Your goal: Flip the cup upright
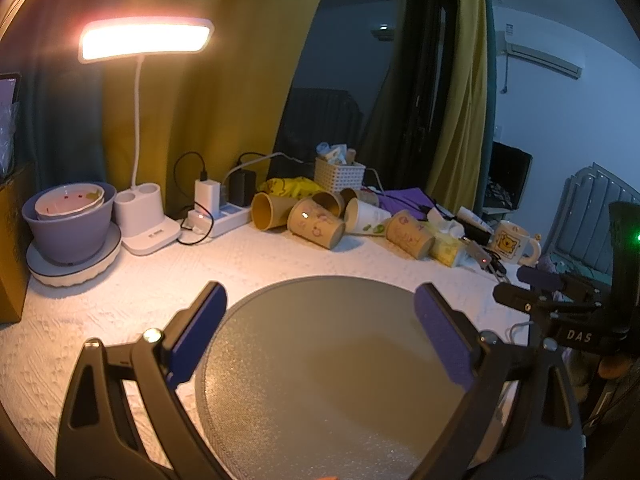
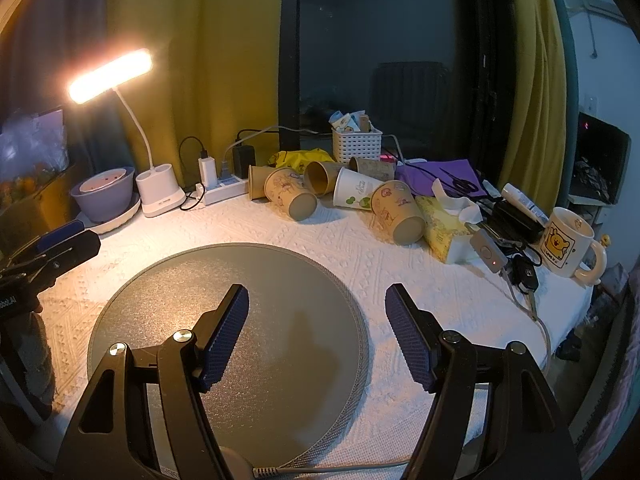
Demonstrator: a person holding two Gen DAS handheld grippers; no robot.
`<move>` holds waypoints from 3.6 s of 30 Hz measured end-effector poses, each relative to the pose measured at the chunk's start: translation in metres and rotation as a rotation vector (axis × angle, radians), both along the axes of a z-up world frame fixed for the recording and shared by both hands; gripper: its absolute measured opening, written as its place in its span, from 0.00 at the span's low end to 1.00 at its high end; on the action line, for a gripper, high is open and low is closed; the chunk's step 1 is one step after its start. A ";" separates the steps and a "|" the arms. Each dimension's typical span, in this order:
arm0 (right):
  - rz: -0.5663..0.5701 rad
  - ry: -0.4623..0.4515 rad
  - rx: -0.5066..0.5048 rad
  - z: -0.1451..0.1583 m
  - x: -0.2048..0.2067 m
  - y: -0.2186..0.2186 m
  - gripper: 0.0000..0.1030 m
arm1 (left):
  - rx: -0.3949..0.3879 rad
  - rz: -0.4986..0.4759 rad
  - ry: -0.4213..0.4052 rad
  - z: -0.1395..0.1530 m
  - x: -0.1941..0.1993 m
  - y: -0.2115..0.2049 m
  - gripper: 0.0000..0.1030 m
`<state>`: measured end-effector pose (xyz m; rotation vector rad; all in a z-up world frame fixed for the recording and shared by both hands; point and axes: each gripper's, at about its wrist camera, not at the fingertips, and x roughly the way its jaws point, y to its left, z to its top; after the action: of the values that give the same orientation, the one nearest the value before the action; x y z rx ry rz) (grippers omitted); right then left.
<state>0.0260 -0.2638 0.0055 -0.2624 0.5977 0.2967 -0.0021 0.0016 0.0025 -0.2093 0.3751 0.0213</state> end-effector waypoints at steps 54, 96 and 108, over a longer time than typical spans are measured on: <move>0.003 0.000 0.000 0.004 0.003 -0.002 0.72 | 0.003 0.002 0.002 0.000 -0.002 -0.005 0.93; 0.024 0.055 0.135 0.007 0.228 -0.153 0.72 | -0.095 -0.119 0.393 -0.022 0.328 -0.153 0.93; -0.014 0.072 0.121 0.004 0.235 -0.157 0.72 | -0.259 -0.187 0.545 -0.068 0.378 -0.146 0.66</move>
<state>0.2610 -0.4206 0.0094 -0.1311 0.6500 0.3284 0.3763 -0.1446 -0.0652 -0.4254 0.9420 -0.1589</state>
